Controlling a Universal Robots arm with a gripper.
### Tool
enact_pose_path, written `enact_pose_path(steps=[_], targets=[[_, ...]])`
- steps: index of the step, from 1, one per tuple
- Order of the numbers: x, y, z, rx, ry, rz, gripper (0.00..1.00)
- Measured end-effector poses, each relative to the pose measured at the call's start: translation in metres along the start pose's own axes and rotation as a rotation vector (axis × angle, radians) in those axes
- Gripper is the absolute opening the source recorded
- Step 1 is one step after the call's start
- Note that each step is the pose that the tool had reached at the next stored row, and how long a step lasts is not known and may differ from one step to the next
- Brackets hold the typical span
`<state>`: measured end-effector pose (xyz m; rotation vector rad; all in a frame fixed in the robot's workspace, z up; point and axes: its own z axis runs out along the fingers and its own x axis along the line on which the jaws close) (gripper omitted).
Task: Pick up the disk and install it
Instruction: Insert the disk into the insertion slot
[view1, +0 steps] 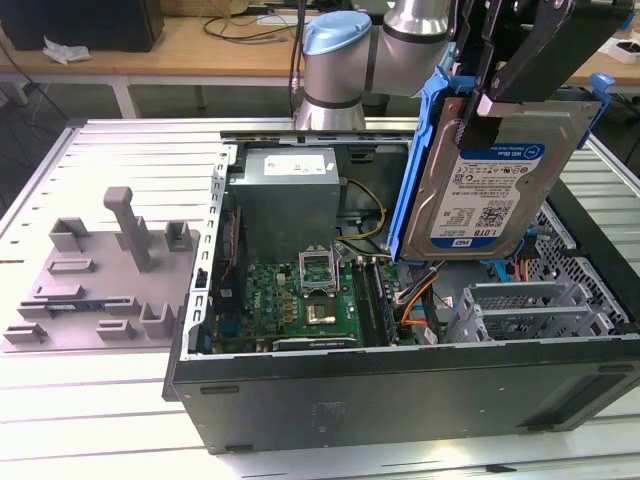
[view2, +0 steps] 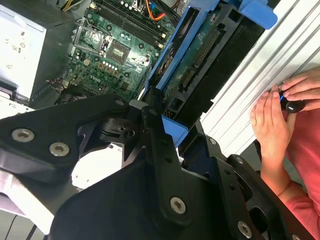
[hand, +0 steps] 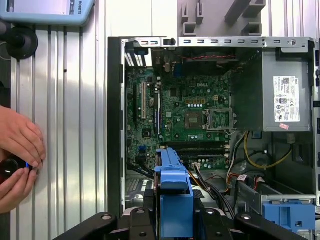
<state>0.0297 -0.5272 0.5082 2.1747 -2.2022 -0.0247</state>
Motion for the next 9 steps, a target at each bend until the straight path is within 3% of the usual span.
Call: enact_pose_path(steps=[5, 9], targets=[[0.0, 0.0, 0.0001, 0.0015, -0.0001, 0.0, 0.36], [0.0, 0.0, 0.0001, 0.0071, -0.0066, -0.001, 0.36]])
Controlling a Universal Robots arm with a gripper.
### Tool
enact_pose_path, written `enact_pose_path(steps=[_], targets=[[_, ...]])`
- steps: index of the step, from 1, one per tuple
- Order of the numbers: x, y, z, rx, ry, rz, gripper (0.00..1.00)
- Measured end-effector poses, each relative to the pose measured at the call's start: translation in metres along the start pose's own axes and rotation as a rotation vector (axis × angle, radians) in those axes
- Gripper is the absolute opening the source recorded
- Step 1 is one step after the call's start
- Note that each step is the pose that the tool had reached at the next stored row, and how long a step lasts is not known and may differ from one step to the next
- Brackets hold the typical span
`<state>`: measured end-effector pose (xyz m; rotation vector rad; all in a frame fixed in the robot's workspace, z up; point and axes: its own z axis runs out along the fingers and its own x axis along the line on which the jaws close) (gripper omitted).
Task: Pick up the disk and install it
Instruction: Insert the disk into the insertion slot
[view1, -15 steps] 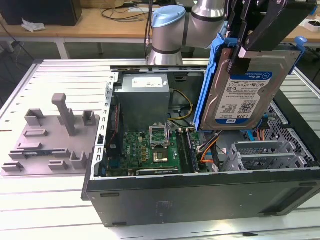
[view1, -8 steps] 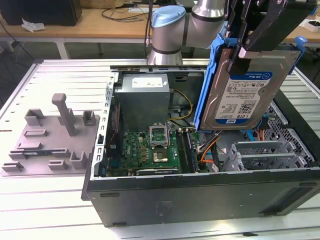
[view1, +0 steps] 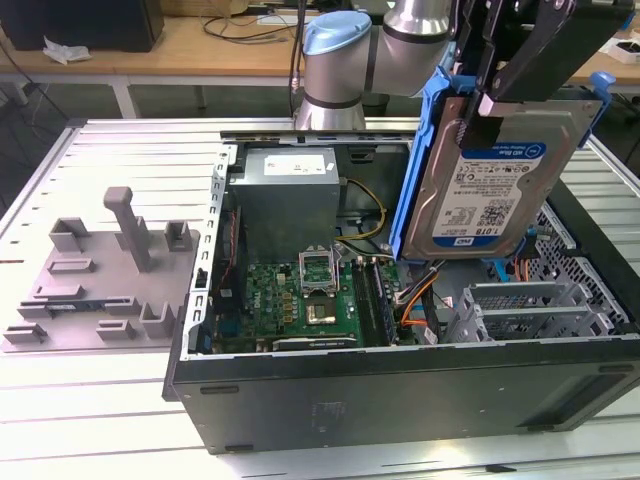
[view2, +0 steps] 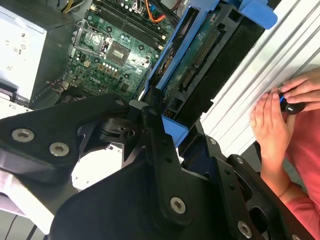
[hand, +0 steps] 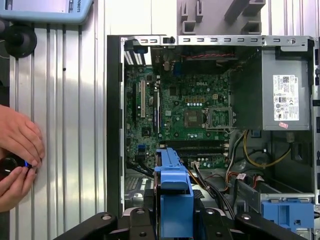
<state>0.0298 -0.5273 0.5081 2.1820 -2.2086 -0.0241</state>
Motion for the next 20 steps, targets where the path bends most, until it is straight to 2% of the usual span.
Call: enact_pose_path(steps=[12, 20], targets=[[0.0011, 0.0001, 0.0002, 0.0033, -0.0323, -0.001, 0.36], [0.005, 0.0, 0.0006, 0.0034, -0.0351, -0.001, 0.36]])
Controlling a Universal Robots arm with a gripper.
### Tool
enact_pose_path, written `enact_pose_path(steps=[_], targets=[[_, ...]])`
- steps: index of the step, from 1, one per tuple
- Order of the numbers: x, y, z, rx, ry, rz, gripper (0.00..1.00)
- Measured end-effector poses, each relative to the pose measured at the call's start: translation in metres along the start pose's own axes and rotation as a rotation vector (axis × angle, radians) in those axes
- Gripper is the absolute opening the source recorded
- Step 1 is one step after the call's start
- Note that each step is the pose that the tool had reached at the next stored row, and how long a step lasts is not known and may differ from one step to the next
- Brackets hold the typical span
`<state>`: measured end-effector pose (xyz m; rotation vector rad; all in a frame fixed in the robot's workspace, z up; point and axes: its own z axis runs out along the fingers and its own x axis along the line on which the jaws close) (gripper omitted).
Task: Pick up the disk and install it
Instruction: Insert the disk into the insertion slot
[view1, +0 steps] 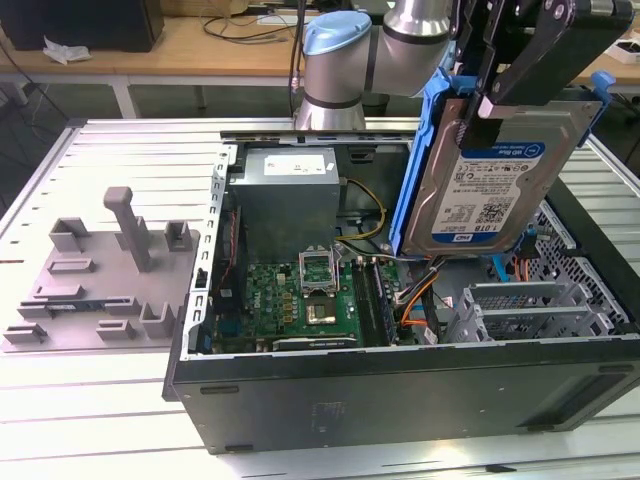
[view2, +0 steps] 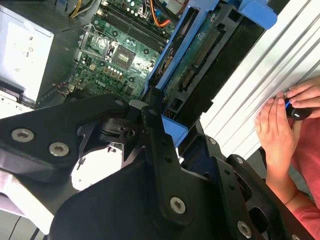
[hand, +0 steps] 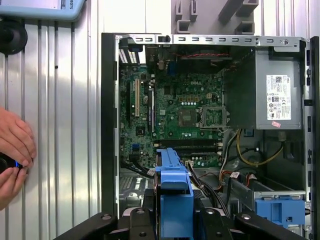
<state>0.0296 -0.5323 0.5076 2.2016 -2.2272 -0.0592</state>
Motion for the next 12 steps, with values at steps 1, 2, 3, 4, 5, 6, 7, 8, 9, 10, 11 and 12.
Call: enact_pose_path(steps=[1, 2, 3, 4, 5, 6, 7, 8, 9, 10, 11, 12], targets=[[0.0001, 0.0, 0.0, 0.0, 0.0, 0.0, 0.36], [0.0001, 0.0, 0.0, 0.0, 0.0, 0.0, 0.36], [0.0001, 0.0, 0.0, 0.0, 0.0, 0.0, 0.36], [0.0002, 0.0, 0.0001, 0.0, 0.0, 0.0, 0.36], [0.0003, 0.0, 0.0, 0.0, 0.0, 0.0, 0.36], [0.0005, 0.0, 0.0, 0.0, -0.0002, 0.0, 0.36], [0.0006, 0.0, 0.0, 0.0, -0.0004, 0.0, 0.36], [0.0007, -0.0001, 0.0, 0.0, -0.0006, 0.0, 0.36], [0.001, -0.0005, 0.0, 0.0, -0.0008, 0.0, 0.36], [0.0011, -0.0009, 0.0, 0.0, -0.0009, 0.0, 0.36], [0.0014, -0.002, -0.0001, 0.0, -0.001, 0.0, 0.36], [0.0015, -0.0029, -0.0001, 0.0, -0.0009, 0.0, 0.36]])
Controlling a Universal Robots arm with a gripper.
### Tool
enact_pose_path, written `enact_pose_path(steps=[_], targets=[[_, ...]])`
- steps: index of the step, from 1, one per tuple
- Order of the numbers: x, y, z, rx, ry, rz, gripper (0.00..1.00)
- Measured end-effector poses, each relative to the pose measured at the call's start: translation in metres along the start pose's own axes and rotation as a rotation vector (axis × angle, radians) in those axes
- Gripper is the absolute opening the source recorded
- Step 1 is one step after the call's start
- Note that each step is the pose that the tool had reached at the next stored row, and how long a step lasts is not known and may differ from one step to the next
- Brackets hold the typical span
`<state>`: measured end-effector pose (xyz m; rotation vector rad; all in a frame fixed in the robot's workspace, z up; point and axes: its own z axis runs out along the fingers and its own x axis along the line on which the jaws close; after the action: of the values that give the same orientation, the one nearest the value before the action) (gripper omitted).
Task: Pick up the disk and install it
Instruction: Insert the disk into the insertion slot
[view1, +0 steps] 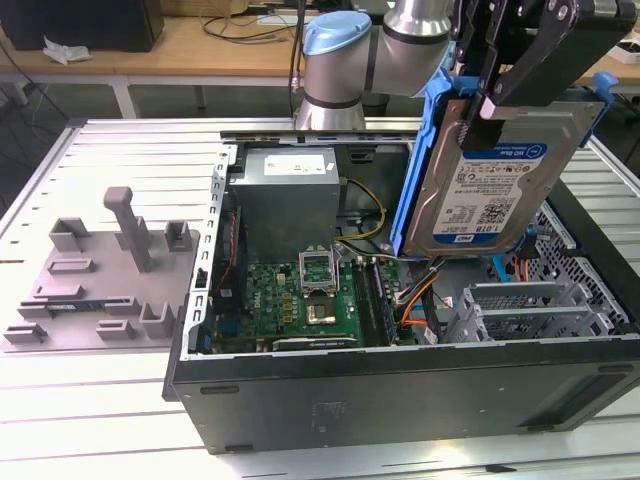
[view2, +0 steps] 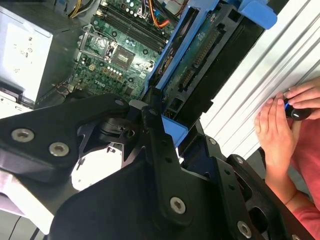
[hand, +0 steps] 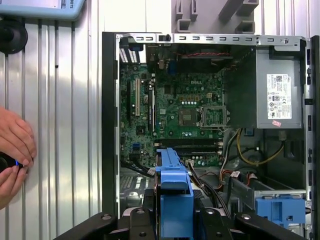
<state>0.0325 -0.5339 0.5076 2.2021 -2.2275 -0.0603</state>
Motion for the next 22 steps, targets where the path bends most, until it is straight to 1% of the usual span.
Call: enact_pose_path(steps=[4, 8, 12, 15, 19, 22], targets=[[0.001, -0.0044, -0.0001, 0.0001, -0.0001, 0.0, 0.36], [0.0019, -0.0116, -0.0004, 0.0001, 0.0, 0.0, 0.36], [0.0029, -0.0221, -0.0007, 0.0003, -0.0001, 0.0, 0.36], [0.0043, -0.0326, -0.0009, 0.0003, -0.0001, 0.0, 0.36], [0.0059, -0.0422, -0.0009, 0.0005, -0.0001, 0.0, 0.36], [0.0069, -0.0473, -0.0008, 0.0006, -0.0001, 0.0, 0.36]])
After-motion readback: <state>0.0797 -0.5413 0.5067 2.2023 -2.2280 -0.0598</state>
